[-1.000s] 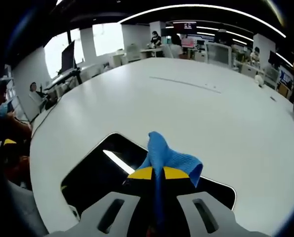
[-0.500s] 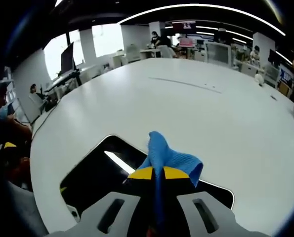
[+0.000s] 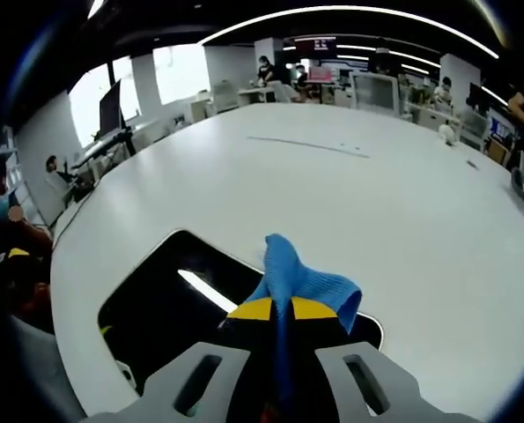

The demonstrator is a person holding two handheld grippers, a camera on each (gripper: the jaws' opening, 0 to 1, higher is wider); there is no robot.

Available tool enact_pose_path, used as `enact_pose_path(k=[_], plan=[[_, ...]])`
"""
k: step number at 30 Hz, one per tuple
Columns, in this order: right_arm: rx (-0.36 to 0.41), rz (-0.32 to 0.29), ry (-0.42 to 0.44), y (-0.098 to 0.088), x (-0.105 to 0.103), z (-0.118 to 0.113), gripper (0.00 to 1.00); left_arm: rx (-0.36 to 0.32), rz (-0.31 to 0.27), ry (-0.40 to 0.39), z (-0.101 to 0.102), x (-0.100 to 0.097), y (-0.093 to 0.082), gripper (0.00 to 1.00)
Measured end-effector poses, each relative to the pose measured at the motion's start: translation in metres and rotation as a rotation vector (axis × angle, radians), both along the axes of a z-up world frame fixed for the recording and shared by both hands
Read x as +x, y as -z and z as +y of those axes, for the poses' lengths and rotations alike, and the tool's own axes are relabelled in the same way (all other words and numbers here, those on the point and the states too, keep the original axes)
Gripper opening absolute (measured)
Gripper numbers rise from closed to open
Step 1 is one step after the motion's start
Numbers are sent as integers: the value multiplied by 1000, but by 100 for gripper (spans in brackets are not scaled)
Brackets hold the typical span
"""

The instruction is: Wipe the mirror surface with the cleaning cloth until all visible marks leave the cleaned area.

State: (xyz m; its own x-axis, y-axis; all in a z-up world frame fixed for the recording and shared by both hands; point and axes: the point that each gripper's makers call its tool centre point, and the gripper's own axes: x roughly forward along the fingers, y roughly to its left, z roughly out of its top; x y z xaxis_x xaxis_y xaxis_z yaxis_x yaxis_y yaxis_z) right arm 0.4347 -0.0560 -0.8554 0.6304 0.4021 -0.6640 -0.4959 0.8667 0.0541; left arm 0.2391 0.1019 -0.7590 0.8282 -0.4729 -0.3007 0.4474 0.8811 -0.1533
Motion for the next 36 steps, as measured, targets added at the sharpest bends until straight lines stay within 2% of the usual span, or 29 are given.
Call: enact_pose_path(k=[16, 20, 22, 24, 26, 36], plan=[[22, 0, 29, 2, -4, 0, 0, -13, -8, -18, 2, -1, -2, 81], [28, 18, 34, 1, -16, -1, 0, -7, 0, -11, 1, -1, -1, 81], [27, 26, 36, -1, -30, -1, 0, 2, 7, -12, 2, 0, 1, 81], [26, 34, 30, 0, -31, 0, 0, 8, 12, -15, 4, 0, 2, 82], [33, 40, 30, -1, -44, 0, 0, 11, 15, -10, 3, 0, 3, 82], [63, 75, 31, -4, -83, 4, 0, 19, 23, 4, -1, -2, 4, 83]])
